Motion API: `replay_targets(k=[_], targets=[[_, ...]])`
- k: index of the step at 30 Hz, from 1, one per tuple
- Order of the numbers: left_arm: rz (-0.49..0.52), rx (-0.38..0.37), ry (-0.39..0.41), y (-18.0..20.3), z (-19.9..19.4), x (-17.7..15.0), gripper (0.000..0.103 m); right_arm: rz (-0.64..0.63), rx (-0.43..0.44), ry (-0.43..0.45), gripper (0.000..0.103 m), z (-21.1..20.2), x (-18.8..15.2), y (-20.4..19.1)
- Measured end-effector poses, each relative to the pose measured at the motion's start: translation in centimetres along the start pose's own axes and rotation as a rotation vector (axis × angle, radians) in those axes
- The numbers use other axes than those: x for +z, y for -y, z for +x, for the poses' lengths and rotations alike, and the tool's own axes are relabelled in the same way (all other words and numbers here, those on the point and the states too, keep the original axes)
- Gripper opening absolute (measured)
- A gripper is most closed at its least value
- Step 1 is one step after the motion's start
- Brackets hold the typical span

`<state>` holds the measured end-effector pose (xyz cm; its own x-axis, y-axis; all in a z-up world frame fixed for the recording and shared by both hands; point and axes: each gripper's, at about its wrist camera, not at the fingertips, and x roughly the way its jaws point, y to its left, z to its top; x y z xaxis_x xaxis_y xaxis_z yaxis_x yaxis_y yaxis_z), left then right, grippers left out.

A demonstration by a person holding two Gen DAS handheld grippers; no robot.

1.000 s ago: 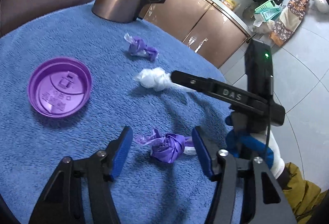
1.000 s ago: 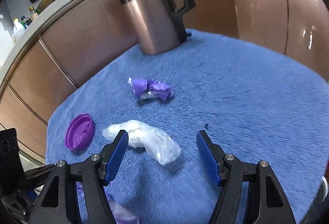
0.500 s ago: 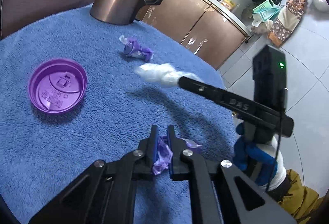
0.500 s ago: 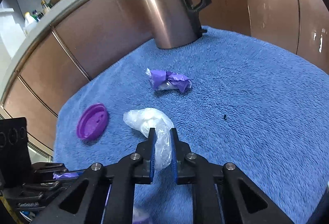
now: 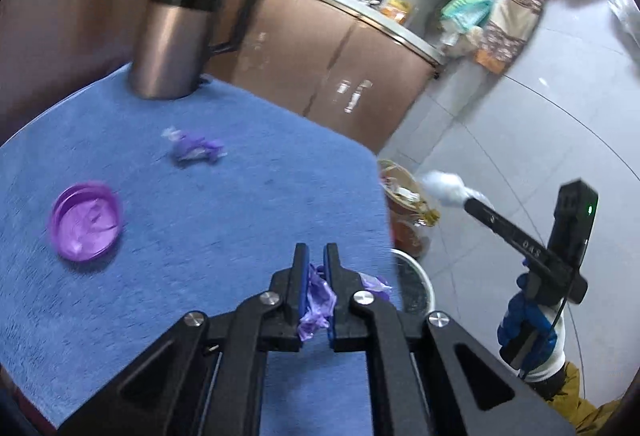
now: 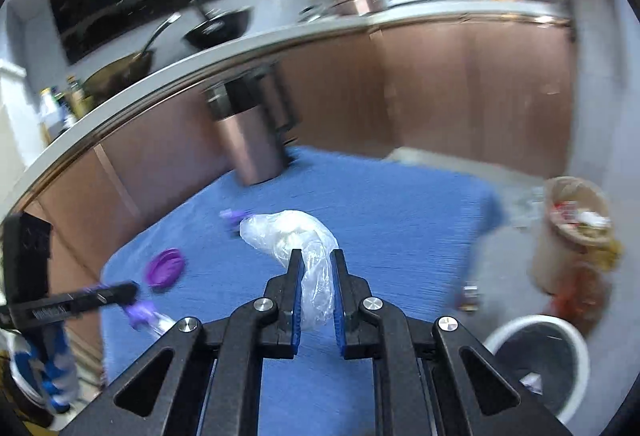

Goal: Collect trash
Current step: 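Carry wrapper and tissue to the bin and open both grippers over it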

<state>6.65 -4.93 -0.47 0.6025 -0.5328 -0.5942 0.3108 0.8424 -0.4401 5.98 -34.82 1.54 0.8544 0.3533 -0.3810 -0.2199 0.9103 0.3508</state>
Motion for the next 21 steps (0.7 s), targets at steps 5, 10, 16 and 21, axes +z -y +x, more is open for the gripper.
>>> replay_targets(k=[5,10,16,21], targets=[[0.1,-0.073,-0.043,6.1,3.0,1.7,0.006,0.061,-0.183,0.054,0.012,-5.7,-1.6,4.8],[0.224,-0.115,-0.109,13.1,8.1,2.5,0.007,0.143,-0.322,0.056,0.012,-8.4,-3.3,9.5],[0.344,-0.121,-0.209,21.1,16.8,2.0,0.007,0.231,-0.41,-0.003,0.013,-7.7,-5.6,14.3],[0.38,-0.118,-0.253,25.5,23.6,1.1,0.01,0.27,-0.444,-0.042,0.014,-6.2,-6.9,17.4]])
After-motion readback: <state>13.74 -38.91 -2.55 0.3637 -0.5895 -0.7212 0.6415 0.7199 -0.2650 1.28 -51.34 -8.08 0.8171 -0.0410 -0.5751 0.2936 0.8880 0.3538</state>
